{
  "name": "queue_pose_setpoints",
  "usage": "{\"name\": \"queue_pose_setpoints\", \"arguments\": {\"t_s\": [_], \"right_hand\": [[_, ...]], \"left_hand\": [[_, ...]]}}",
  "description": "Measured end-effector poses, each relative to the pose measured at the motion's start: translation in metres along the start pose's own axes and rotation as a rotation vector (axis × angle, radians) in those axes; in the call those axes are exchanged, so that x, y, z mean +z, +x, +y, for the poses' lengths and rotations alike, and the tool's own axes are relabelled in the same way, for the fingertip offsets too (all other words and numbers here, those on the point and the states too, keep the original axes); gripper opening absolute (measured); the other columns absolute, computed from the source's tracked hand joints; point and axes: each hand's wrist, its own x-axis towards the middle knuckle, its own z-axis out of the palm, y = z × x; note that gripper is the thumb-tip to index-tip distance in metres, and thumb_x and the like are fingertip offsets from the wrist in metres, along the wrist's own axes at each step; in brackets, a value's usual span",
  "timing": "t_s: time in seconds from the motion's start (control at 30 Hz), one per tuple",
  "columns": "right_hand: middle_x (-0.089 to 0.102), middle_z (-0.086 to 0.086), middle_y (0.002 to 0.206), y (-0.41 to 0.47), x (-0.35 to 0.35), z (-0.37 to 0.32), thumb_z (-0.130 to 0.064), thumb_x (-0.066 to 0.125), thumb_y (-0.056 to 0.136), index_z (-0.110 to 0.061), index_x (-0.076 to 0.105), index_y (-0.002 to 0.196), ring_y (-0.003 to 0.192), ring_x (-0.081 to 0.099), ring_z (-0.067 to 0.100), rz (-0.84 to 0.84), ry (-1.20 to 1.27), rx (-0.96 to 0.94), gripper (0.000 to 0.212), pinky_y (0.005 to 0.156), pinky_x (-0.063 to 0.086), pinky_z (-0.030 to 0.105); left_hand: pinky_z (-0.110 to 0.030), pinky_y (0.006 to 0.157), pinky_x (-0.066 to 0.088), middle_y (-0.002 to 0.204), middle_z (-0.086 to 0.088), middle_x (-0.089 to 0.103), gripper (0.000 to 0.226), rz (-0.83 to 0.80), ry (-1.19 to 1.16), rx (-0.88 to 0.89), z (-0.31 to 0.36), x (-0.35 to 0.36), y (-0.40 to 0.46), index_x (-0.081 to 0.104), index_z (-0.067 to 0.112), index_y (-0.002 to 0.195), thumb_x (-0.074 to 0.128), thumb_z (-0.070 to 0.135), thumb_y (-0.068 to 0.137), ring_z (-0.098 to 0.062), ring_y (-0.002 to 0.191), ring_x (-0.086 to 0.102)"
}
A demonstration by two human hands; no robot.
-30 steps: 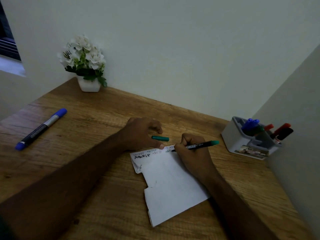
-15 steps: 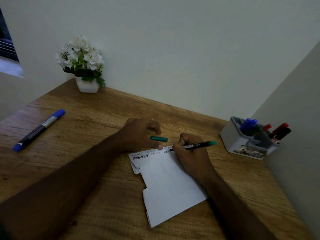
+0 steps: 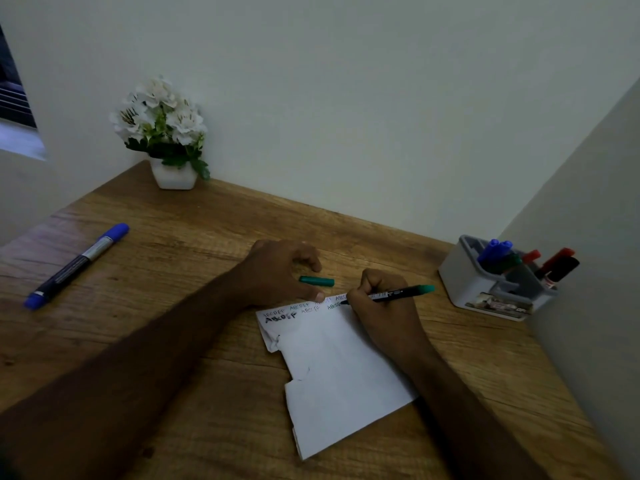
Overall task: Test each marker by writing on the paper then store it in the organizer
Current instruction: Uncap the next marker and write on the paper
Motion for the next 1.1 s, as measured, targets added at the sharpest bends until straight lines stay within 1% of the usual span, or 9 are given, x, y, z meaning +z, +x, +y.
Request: {"name": "queue_pose_setpoints", "arguments": {"t_s": [0.13,0.27,0.37,0.5,0.63,0.77,0.93,1.03,1.1], "right_hand": [[0.038,-0.011,0.047,0.001,0.001,-0.001,0.007,0.059,0.075,-0.016,0.035,0.051,0.048,0.033,0.003,0.008,-0.026,-0.003,0.041,0.045,0.026,0.014],[0.037,-0.012,0.046,0.002,0.001,0.000,0.007,0.060,0.074,-0.018,0.034,0.051,0.048,0.032,0.004,0.006,-0.044,-0.008,0.044,0.045,0.025,0.015],[0.036,-0.010,0.047,0.002,0.001,0.000,0.009,0.059,0.074,-0.016,0.034,0.051,0.048,0.031,0.004,0.004,-0.016,-0.003,0.042,0.045,0.025,0.016],[0.041,-0.001,0.050,0.001,0.001,0.000,0.006,0.060,0.075,-0.009,0.040,0.053,0.050,0.035,0.006,0.007,-0.019,0.005,0.033,0.046,0.027,0.018],[0.043,0.003,0.051,0.001,0.001,0.001,0.005,0.060,0.074,0.000,0.041,0.055,0.051,0.036,0.008,0.008,-0.033,0.014,0.028,0.046,0.027,0.019],[0.040,-0.002,0.050,0.000,0.000,-0.001,0.004,0.058,0.073,-0.007,0.038,0.053,0.050,0.033,0.005,0.006,-0.004,-0.008,0.030,0.046,0.026,0.016],[0.037,-0.008,0.048,0.001,0.001,-0.001,-0.005,0.058,0.071,-0.017,0.035,0.052,0.050,0.032,0.006,0.003,-0.031,0.008,0.033,0.046,0.026,0.020],[0.041,-0.001,0.052,-0.001,-0.003,-0.003,0.004,0.058,0.076,-0.006,0.041,0.054,0.052,0.037,0.007,0.055,0.042,0.038,0.031,0.048,0.030,0.020],[0.046,0.009,0.056,-0.001,-0.009,-0.001,0.003,0.058,0.078,-0.002,0.045,0.056,0.056,0.043,0.010,0.111,0.132,0.052,0.026,0.054,0.038,0.024]], "left_hand": [[-0.048,0.111,0.031,0.126,0.016,0.062,0.075,0.008,0.001,0.003,0.001,0.000,0.000,0.068,0.035,0.103,0.058,0.081,0.045,-0.006,0.122,0.053],[-0.048,0.111,0.032,0.128,0.017,0.061,0.076,0.012,0.002,0.008,0.000,0.000,0.001,0.069,0.034,0.103,0.059,0.081,0.045,-0.006,0.122,0.052],[-0.048,0.110,0.034,0.127,0.017,0.061,0.076,0.016,-0.002,0.012,-0.001,0.001,0.001,0.070,0.033,0.104,0.060,0.081,0.045,-0.006,0.121,0.053],[-0.047,0.110,0.033,0.125,0.018,0.062,0.075,0.022,0.001,0.014,-0.001,0.000,0.000,0.069,0.034,0.103,0.060,0.080,0.046,-0.004,0.120,0.053],[-0.048,0.110,0.033,0.124,0.020,0.062,0.073,0.018,0.005,0.017,-0.002,0.000,0.000,0.068,0.035,0.103,0.060,0.081,0.046,-0.004,0.120,0.053],[-0.048,0.111,0.033,0.123,0.020,0.062,0.072,0.024,-0.006,0.012,-0.002,0.000,0.000,0.068,0.035,0.102,0.061,0.080,0.046,-0.004,0.120,0.053],[-0.049,0.111,0.032,0.125,0.022,0.060,0.069,0.019,-0.007,-0.007,-0.002,0.001,0.000,0.068,0.037,0.103,0.064,0.078,0.047,-0.002,0.120,0.052],[-0.048,0.112,0.032,0.125,0.021,0.060,0.068,0.018,-0.019,-0.013,-0.001,0.000,-0.001,0.068,0.038,0.102,0.064,0.077,0.047,-0.003,0.121,0.052],[-0.049,0.113,0.030,0.127,0.021,0.060,0.066,0.003,-0.004,0.002,-0.001,-0.001,-0.001,0.068,0.040,0.102,0.062,0.078,0.048,-0.003,0.123,0.051]]}}
